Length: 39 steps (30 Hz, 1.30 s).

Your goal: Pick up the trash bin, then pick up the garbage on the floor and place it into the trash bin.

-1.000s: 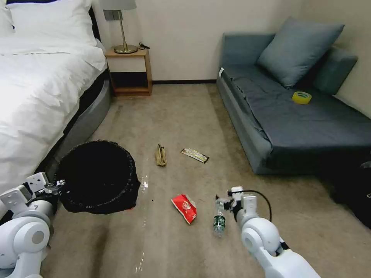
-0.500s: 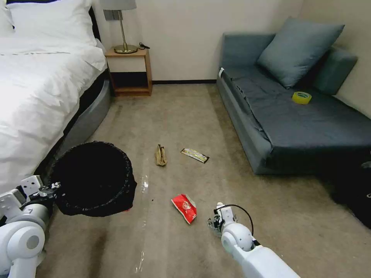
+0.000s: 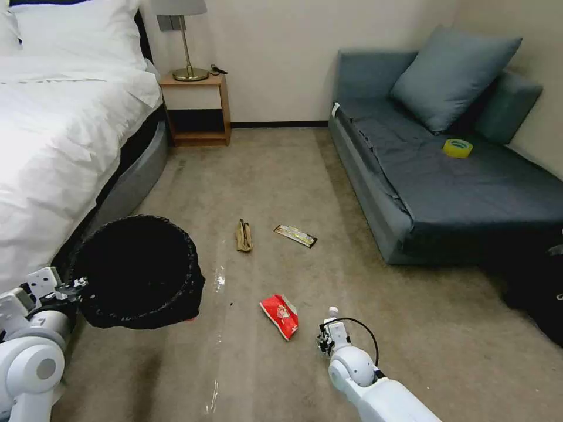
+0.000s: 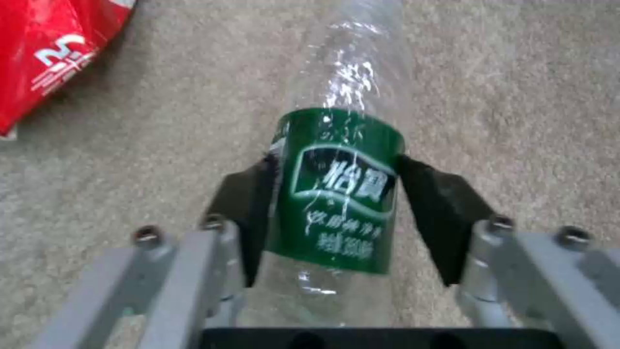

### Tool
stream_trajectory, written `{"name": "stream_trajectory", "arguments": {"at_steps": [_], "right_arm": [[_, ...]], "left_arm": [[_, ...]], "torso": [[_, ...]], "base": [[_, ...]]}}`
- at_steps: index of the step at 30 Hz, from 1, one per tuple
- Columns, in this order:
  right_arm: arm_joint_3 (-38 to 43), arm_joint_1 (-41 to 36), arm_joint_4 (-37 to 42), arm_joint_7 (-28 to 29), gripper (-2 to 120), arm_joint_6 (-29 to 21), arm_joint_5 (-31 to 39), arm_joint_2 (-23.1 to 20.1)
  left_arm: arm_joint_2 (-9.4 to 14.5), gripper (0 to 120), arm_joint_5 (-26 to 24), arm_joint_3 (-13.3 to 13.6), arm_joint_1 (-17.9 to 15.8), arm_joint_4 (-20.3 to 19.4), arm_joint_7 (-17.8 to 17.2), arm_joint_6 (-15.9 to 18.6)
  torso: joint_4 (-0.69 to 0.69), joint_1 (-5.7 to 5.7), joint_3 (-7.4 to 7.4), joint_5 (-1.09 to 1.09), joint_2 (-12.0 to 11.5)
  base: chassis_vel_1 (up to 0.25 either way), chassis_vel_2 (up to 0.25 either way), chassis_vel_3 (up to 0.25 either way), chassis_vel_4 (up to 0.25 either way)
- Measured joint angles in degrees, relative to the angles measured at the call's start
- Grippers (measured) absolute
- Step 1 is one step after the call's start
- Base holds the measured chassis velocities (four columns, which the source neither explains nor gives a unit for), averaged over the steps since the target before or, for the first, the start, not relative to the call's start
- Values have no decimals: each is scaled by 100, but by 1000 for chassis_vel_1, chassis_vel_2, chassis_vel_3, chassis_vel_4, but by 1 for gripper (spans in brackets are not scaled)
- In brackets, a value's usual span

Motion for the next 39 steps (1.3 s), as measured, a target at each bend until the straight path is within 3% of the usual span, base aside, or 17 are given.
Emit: {"name": "stream_trajectory", "arguments": {"at_steps": [6,12,19,22,23,26,29,32,39], "right_arm": [[-13,-30,-73,-4,25,120,-107,13],[51,-65,158,-2,13,209,-136,-142],[596,-35,2053,51,9,227,131,-858],[601,141,3131,165,9,181,868,-1132],[601,141,3131,165,9,181,868,-1132],[95,499,4118,358,9,292,1943,-1223],[-424,757,4436,544,9,380,2477,-1092],[-1128,1156,4525,795,9,421,2970,-634],[-2109,1758,3808,828,9,676,2964,76]], "left_arm": [[3,3,16,3,6,13,18,0],[9,3,29,23,12,19,29,0],[-37,3,110,161,-2,40,35,0],[-91,3,233,327,8,65,37,0],[-91,3,233,327,8,65,37,0],[-242,3,424,548,35,81,53,0],[-308,3,500,632,46,83,61,0],[-339,3,543,681,69,78,64,0],[-380,3,552,681,115,37,63,1]], "torso": [[0,0,0,0,0],[0,0,1,3,0],[-1,0,0,0,0],[-1,0,0,0,0],[-1,0,0,0,0],[0,0,0,0,0],[-1,0,0,-1,0],[1,0,0,0,0],[1,0,0,-1,0]], "base": [[0,0,0,0],[0,0,0,0],[0,0,0,0],[0,0,0,0],[0,0,0,0],[0,0,0,0],[0,0,0,0],[0,0,0,0],[0,0,0,0]]}}
